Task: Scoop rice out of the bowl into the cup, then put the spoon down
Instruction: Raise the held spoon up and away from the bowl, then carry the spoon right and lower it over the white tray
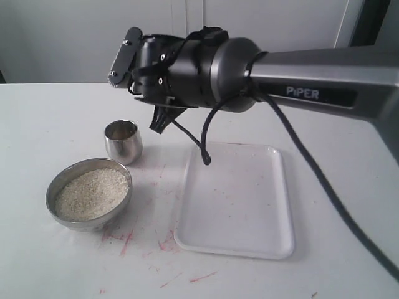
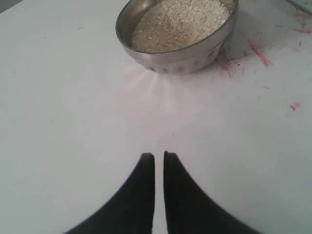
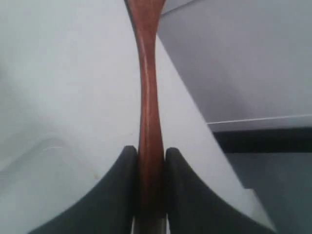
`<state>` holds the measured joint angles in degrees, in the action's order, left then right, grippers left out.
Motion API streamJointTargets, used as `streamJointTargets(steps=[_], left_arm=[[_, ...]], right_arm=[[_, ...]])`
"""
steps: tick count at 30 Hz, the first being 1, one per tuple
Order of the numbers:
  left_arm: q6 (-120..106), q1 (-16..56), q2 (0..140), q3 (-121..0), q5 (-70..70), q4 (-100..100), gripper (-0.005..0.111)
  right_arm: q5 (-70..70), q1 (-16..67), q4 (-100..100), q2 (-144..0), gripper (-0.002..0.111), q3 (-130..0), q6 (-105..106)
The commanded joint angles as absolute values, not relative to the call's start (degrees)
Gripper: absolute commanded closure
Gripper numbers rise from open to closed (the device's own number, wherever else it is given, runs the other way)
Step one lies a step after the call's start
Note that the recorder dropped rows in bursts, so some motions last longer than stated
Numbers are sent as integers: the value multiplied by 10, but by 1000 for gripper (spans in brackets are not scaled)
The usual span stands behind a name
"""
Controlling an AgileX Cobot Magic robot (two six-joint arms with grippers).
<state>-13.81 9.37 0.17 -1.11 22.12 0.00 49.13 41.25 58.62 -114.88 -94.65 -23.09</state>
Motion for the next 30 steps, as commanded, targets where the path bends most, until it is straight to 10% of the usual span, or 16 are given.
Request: streamJointTargets(steps=[1, 30], left_arm=[[-135, 95, 0, -6, 240, 0, 92], [-135, 95, 0, -6, 240, 0, 92]], right_arm=[[500, 413, 461, -1099, 108, -948, -247], [673, 394, 192, -887, 108, -858, -372]])
